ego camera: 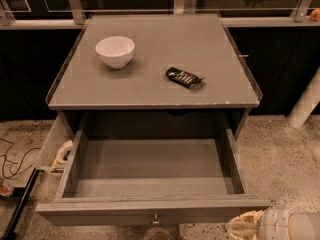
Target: Close top drawer
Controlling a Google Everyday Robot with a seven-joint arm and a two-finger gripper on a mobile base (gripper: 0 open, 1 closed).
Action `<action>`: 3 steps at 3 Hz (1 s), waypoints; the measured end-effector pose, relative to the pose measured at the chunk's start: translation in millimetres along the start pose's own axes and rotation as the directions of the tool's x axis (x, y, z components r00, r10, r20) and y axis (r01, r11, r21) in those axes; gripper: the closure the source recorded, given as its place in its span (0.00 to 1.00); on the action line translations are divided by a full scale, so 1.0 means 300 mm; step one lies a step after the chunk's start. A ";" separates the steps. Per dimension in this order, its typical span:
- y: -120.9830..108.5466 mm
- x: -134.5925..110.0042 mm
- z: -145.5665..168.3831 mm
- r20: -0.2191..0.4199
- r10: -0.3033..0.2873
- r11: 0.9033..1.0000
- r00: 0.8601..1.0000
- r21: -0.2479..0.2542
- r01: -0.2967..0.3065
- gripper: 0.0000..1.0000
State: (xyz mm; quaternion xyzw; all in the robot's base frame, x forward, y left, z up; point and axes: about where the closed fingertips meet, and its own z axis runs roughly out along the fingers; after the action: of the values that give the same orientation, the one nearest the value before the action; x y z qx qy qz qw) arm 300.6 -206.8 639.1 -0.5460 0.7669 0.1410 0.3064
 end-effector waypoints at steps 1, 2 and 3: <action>0.000 0.000 0.000 0.000 0.000 1.000 1.000 0.000 0.000 1.00; 0.000 0.000 0.000 0.000 0.000 1.000 1.000 0.000 0.000 0.82; 0.000 0.000 0.000 0.000 0.000 1.000 1.000 0.000 0.000 0.59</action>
Offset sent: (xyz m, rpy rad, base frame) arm 0.0000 0.0000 0.0000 0.0000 0.0000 0.0000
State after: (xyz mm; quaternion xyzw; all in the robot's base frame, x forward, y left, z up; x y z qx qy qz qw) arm 300.6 -206.8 639.1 -0.5460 0.7669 0.1410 0.3064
